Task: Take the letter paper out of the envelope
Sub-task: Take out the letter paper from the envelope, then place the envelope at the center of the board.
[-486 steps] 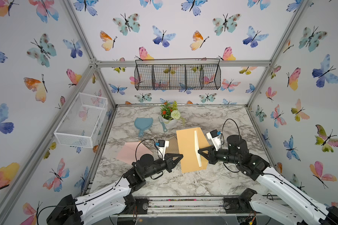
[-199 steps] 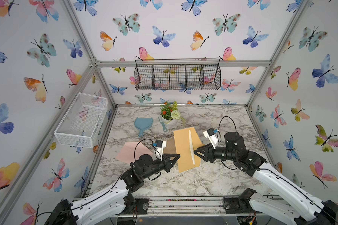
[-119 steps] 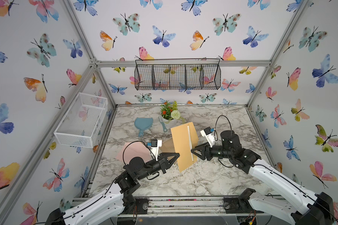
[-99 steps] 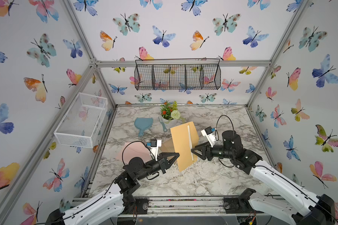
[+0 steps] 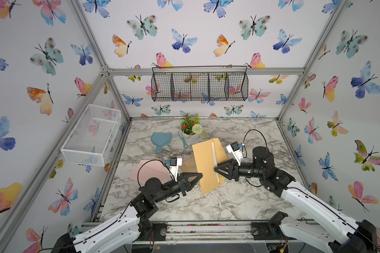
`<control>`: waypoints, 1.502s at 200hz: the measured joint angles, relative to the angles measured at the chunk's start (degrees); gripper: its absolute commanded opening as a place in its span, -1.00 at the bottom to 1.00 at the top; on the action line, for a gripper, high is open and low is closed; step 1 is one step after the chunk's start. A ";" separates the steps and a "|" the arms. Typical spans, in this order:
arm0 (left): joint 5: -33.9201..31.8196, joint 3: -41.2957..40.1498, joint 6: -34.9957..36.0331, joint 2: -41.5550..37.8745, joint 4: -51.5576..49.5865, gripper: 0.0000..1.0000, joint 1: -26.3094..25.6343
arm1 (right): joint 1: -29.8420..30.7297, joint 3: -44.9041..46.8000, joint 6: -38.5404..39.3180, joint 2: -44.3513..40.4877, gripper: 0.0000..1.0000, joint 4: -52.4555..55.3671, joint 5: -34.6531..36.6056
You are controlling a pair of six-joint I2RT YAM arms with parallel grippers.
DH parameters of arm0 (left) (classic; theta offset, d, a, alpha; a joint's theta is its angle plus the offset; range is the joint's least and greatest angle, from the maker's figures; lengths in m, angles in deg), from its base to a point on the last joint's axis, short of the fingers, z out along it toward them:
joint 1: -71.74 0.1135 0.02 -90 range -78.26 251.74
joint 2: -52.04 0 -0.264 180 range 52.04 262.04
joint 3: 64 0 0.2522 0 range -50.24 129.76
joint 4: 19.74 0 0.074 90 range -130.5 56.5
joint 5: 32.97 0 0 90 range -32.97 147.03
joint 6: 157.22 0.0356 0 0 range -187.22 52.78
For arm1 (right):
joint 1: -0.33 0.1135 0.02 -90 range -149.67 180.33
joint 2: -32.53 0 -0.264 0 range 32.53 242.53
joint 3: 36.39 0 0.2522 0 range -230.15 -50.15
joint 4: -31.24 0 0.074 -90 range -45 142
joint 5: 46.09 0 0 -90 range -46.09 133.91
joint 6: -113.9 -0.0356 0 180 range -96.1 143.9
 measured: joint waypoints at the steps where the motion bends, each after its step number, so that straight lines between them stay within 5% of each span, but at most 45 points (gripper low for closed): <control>1: 0.04 -0.02 0.02 -0.02 0.00 -1.00 0.00 | -0.04 0.00 -0.04 0.00 -0.53 0.00 -0.07; 33: 0.68 -0.09 -0.39 -1.57 0.37 -1.00 0.00 | -0.42 0.00 0.02 -0.61 -0.96 -0.68 -0.72; 137: -4.79 0.04 0.90 -3.80 -6.38 -0.79 0.07 | -0.83 -3.56 2.80 -5.44 -0.95 7.52 -1.18; 237: -13.09 2.91 4.52 -7.37 -20.57 -0.90 2.32 | -5.11 -11.43 10.10 -6.56 -0.95 24.09 6.69; 262: -12.52 4.39 4.81 -3.80 -21.05 -0.93 9.35 | -6.56 -15.87 12.04 -7.17 -0.95 29.29 10.64; 300: -3.74 5.90 3.85 15.74 -14.34 -0.98 18.01 | -6.82 -19.10 13.07 -7.21 -0.95 33.20 14.51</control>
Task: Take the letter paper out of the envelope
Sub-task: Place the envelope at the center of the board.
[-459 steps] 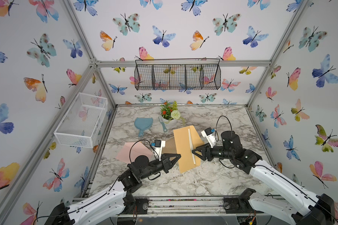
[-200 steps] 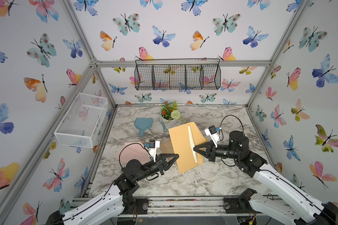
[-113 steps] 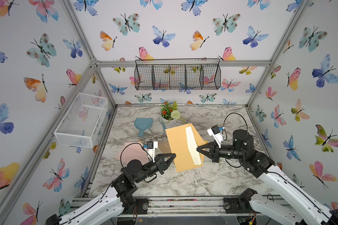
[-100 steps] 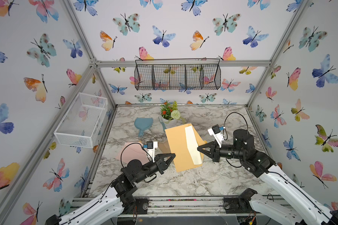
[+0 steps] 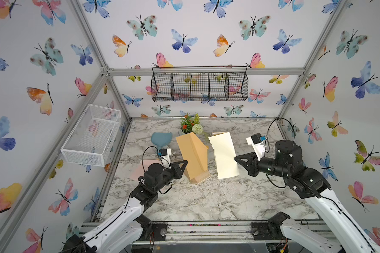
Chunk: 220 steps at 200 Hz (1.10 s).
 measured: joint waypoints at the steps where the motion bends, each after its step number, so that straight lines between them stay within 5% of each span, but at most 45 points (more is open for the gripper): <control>1: 0.33 0.31 0.02 0.87 0.09 -0.98 0.00 | 0.00 -0.02 0.00 0.02 -0.95 0.07 0.09; 31: 9.09 8.39 -0.70 18.86 5.95 -1.00 -0.92 | -0.20 -0.74 0.28 0.72 -0.95 1.70 1.53; 69: 13.86 13.88 -2.32 29.27 13.27 -0.98 -3.54 | -0.39 -2.75 0.87 1.09 -0.95 3.30 2.36; 92: 16.09 17.00 -3.91 36.11 17.09 -0.67 -4.46 | -0.39 -3.02 1.22 1.14 -0.96 3.32 2.32; 124: 17.97 21.49 -5.27 46.49 19.52 0.03 -4.96 | -0.42 -1.81 1.11 1.07 -0.95 2.71 1.81; 152: 18.71 23.89 -5.73 49.03 19.02 0.36 -4.96 | -0.63 2.27 0.33 0.24 -0.95 1.29 0.57; 188: 20.85 25.90 -6.32 47.78 21.31 0.30 -4.96 | -0.72 6.03 -0.31 -0.94 -0.96 0.98 0.00; 220: 26.03 18.18 -9.18 39.95 28.63 0.19 -4.96 | -0.79 6.10 -0.20 -2.51 -0.95 0.72 -1.36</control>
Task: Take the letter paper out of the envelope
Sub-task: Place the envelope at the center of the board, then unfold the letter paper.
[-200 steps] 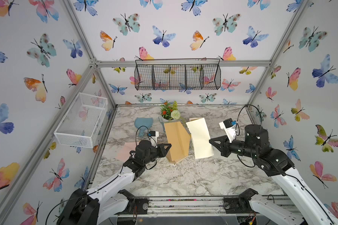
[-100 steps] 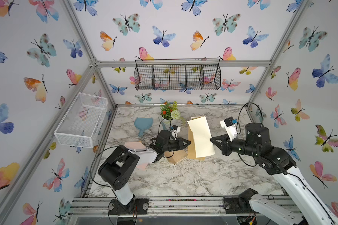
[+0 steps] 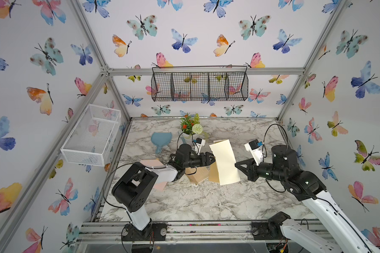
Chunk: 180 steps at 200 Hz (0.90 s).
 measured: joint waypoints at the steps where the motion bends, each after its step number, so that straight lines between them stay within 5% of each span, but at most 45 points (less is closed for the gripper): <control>1: 0.17 -0.33 0.02 -0.39 0.20 0.19 0.00 | 0.00 0.00 0.00 -0.02 -0.95 0.00 -0.02; 80: 3.34 -13.44 4.17 -26.84 -1.07 0.05 0.02 | -0.37 -0.09 -0.11 1.73 -0.95 -2.10 -5.18; 180: 2.19 -16.90 6.71 -36.79 -7.39 -0.07 1.57 | -0.72 -0.09 -0.72 3.34 -0.95 -4.96 -8.70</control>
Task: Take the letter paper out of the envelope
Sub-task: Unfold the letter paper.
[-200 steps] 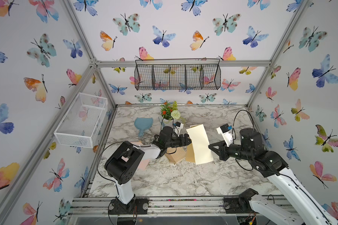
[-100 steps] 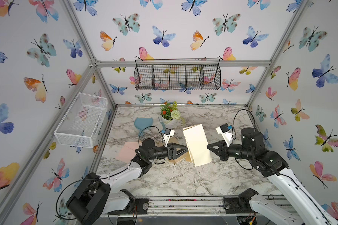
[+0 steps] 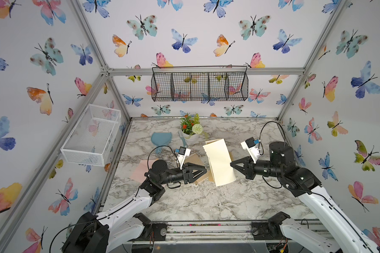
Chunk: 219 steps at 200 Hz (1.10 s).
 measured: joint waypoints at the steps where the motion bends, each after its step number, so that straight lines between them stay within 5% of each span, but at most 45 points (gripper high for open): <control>1: -0.02 -0.04 -0.02 -0.15 -0.09 -0.07 0.04 | 0.00 0.00 0.00 0.00 -0.95 0.00 -0.02; 41: -0.79 -0.31 -0.04 -4.50 -1.29 -0.14 1.09 | -0.02 0.59 -1.18 0.02 -0.96 -2.36 -2.54; 170: -0.79 -0.55 -2.40 -0.68 2.01 -0.31 1.09 | -0.02 9.42 -11.04 1.77 -0.95 -20.15 -14.12; 219: -0.76 -0.50 -3.39 0.87 3.56 -0.96 1.09 | -0.02 12.20 -14.25 2.03 -0.95 -25.20 -16.61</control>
